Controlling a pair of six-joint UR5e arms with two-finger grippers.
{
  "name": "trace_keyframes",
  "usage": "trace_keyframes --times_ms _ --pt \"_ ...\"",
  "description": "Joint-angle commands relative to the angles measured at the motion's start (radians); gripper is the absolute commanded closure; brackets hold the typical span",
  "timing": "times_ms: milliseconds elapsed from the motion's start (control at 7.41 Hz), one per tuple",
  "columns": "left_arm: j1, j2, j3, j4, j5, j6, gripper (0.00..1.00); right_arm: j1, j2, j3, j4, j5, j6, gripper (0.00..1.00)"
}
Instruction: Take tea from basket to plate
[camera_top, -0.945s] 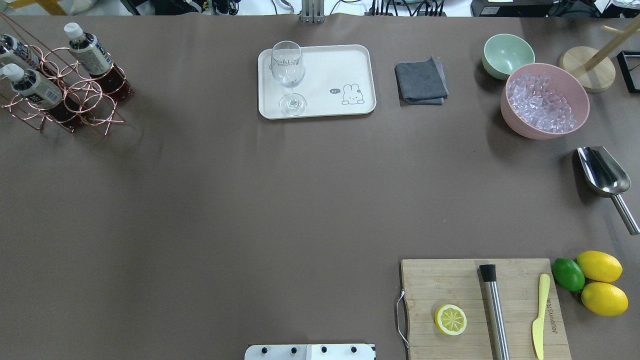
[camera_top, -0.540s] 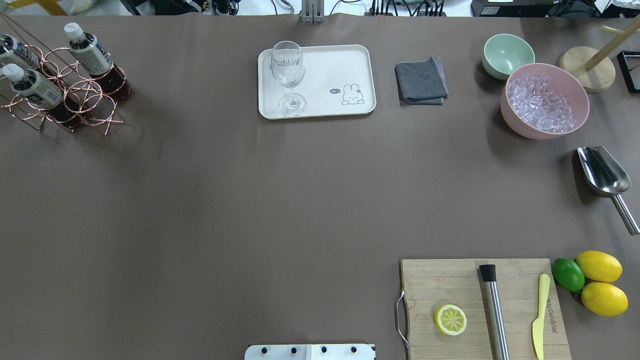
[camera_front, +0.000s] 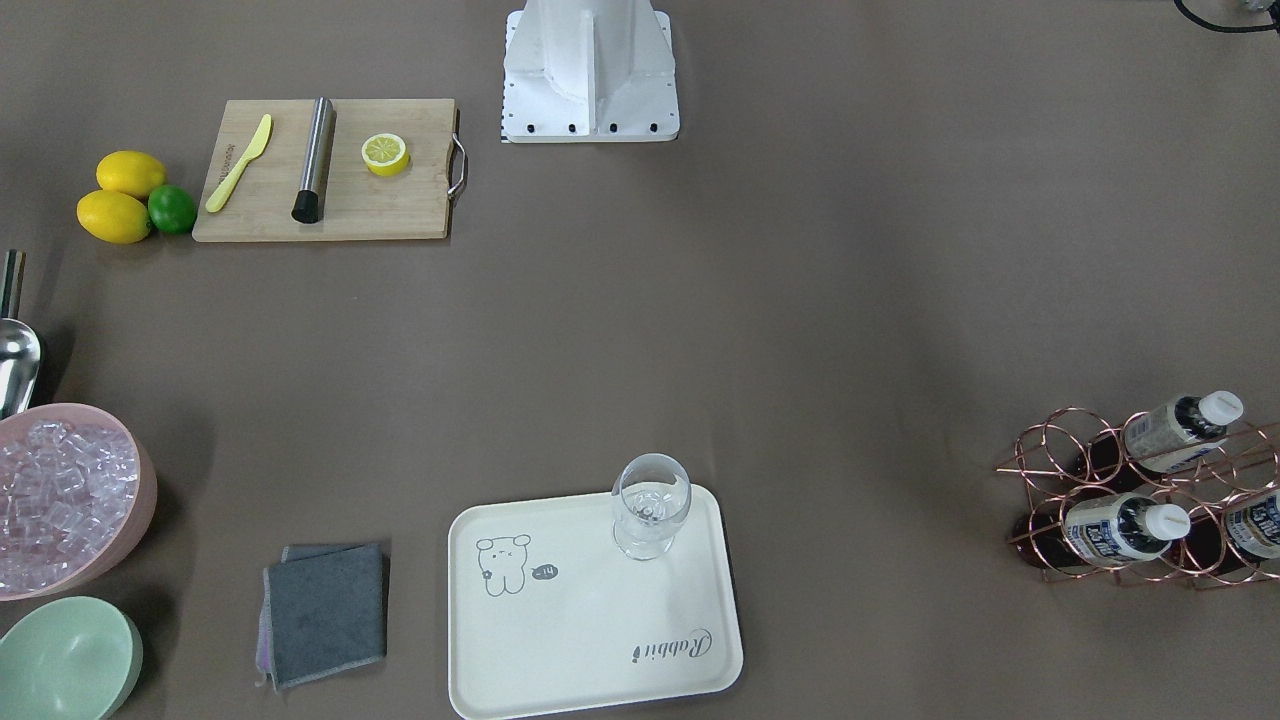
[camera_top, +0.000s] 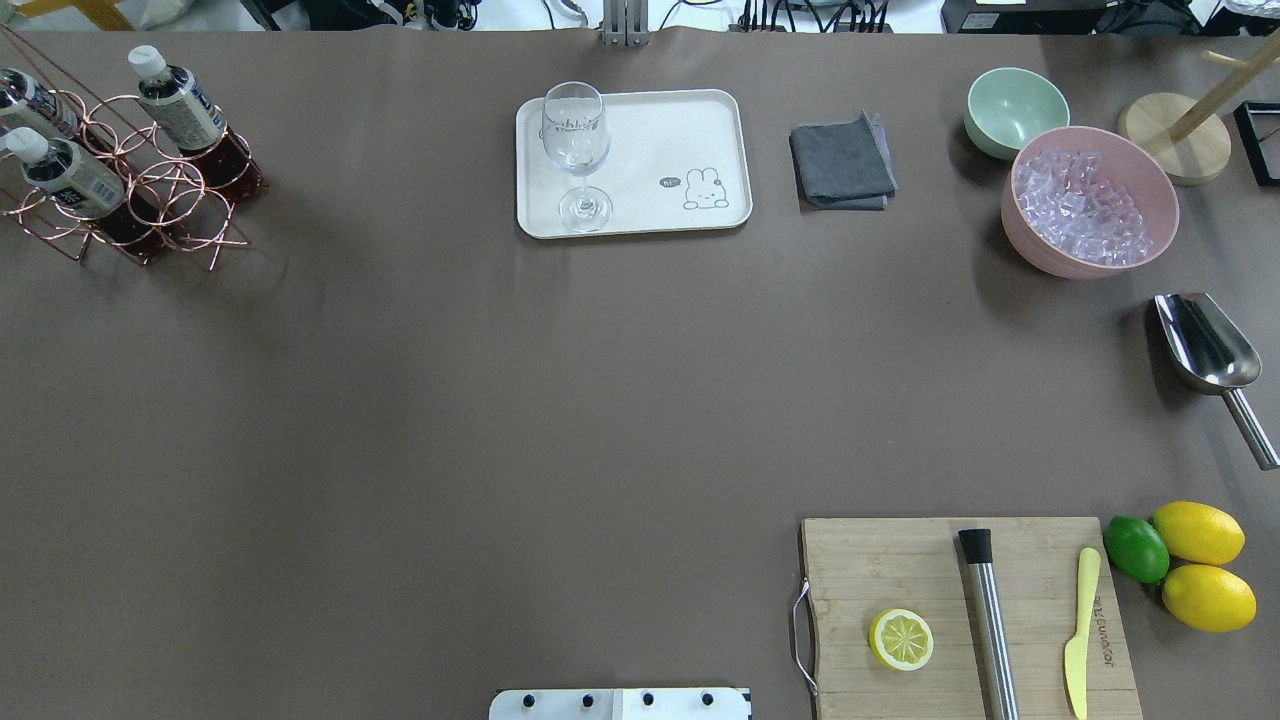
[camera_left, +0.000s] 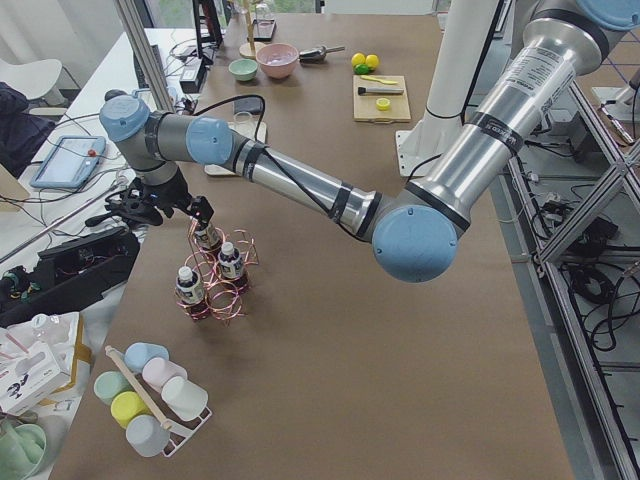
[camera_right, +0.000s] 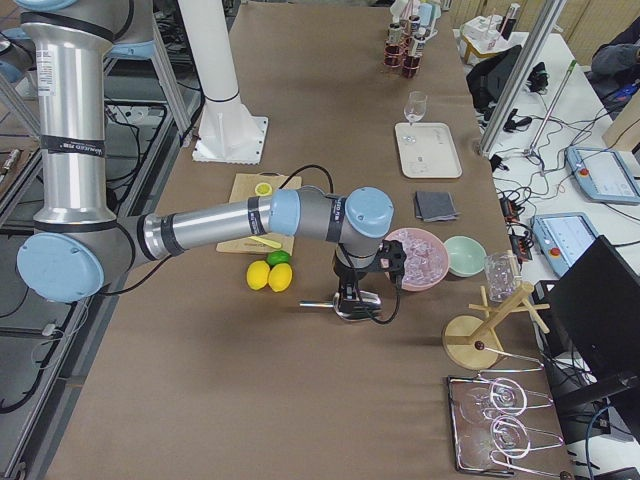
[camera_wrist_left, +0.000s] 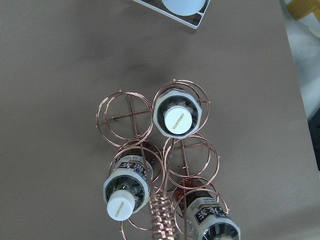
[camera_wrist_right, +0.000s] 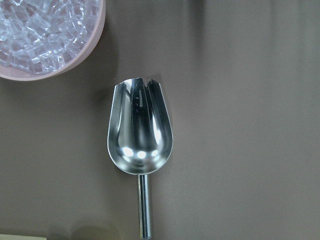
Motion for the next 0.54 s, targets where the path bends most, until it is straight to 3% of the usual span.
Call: trace_keyframes --times_ms 0,270,405 --pt "0.042 -0.007 0.032 -0.001 0.003 -0.04 0.03 0.0 -0.001 0.002 -0.002 0.0 0.0 0.01" --pt "0.04 -0.001 0.052 -0.038 0.003 -0.054 0.12 0.002 -0.001 -0.001 -0.006 -0.001 0.0 0.01" --pt "0.042 0.001 0.051 -0.038 0.003 -0.054 0.12 0.002 -0.007 0.003 -0.003 0.0 0.0 0.01"
